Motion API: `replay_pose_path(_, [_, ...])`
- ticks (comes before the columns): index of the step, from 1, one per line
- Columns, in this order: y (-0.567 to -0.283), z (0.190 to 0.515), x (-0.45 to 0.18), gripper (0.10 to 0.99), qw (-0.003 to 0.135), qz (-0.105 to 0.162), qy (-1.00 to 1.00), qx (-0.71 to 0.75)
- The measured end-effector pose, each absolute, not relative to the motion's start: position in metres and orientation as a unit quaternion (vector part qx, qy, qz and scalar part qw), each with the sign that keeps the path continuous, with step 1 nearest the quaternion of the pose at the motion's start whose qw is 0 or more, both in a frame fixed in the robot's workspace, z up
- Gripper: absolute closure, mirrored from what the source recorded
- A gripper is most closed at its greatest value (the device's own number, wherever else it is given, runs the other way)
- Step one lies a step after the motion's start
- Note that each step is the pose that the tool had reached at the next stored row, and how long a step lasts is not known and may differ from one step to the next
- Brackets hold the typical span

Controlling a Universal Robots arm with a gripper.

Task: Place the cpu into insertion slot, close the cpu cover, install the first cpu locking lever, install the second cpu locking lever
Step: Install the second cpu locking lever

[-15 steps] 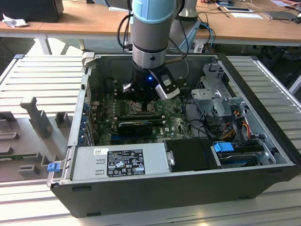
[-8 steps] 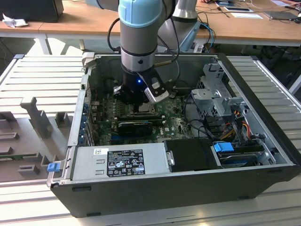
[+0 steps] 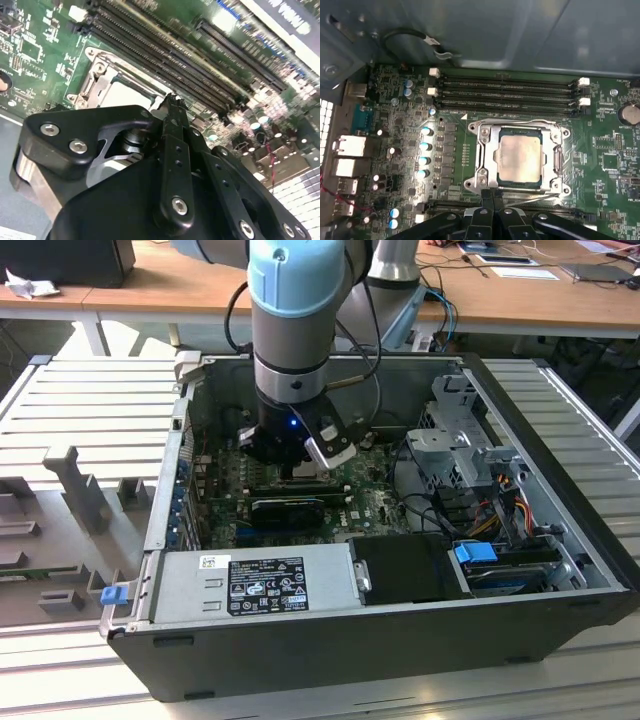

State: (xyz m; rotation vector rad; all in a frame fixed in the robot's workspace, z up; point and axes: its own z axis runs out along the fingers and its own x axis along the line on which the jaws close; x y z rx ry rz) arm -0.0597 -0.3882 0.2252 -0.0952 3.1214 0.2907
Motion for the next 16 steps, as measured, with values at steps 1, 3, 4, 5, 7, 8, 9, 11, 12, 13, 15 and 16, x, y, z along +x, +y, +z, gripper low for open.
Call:
replay_pose_path(1, [-0.39,0.225,-0.06,0.98,0.003,0.093,0.995,-0.03])
replay_pose_path(3, [-0.393,0.225,-0.061,0.98,0.003,0.096,0.995,-0.03])
replay_pose_path(4, [-0.394,0.225,-0.062,0.98,0.003,0.098,0.995,-0.03])
replay_pose_path(5, [-0.394,0.225,-0.063,0.98,0.003,0.099,0.995,-0.03])
replay_pose_path(7, [-0.394,0.221,-0.065,0.98,0.003,0.102,0.994,-0.031])
replay_pose_path(8, [-0.394,0.219,-0.066,0.98,0.003,0.102,0.994,-0.031])
replay_pose_path(9, [-0.394,0.217,-0.067,0.98,0.003,0.103,0.994,-0.032])
replay_pose_path(11, [-0.394,0.215,-0.067,0.98,0.003,0.106,0.994,-0.032])
replay_pose_path(12, [-0.394,0.214,-0.067,0.98,0.003,0.108,0.994,-0.032])
replay_pose_path(13, [-0.395,0.213,-0.068,0.98,0.003,0.11,0.993,-0.032])
replay_pose_path(15, [-0.396,0.211,-0.07,0.98,0.003,0.116,0.993,-0.032])
replay_pose_path(16, [-0.396,0.21,-0.07,0.98,0.003,0.119,0.992,-0.032])
